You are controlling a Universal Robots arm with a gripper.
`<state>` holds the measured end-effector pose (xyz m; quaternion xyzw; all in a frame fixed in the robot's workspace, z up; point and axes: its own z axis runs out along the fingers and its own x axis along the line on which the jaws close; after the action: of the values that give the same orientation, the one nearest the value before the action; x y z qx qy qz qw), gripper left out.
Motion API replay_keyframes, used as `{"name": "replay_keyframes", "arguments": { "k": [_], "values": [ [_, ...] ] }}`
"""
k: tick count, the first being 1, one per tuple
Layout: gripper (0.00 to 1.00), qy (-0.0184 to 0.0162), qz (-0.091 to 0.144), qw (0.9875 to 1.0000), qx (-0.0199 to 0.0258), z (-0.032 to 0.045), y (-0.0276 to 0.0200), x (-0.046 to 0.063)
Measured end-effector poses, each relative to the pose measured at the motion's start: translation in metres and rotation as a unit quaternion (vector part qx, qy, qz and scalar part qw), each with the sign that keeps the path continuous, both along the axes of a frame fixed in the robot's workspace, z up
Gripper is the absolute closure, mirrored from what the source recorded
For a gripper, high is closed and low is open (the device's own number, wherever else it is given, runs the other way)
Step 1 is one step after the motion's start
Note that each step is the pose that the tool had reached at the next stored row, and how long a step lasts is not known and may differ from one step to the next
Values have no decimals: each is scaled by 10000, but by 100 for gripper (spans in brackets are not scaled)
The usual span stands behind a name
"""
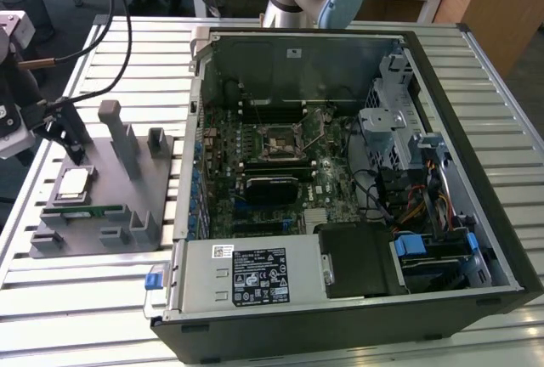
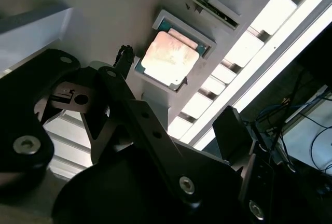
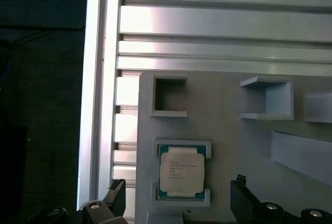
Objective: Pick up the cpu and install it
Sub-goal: 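Pick up the cpu and move it towards the insertion slot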
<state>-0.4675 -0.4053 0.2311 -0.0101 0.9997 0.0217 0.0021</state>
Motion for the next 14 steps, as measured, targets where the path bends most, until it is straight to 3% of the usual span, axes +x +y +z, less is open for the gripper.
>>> {"name": "replay_keyframes", "arguments": {
  "k": [9, 14],
  "values": [
    [12, 1, 0, 10000, 0, -155, -1, 4],
    [12, 2, 0, 10000, 3, -197, -1, 7]
  ]
}}
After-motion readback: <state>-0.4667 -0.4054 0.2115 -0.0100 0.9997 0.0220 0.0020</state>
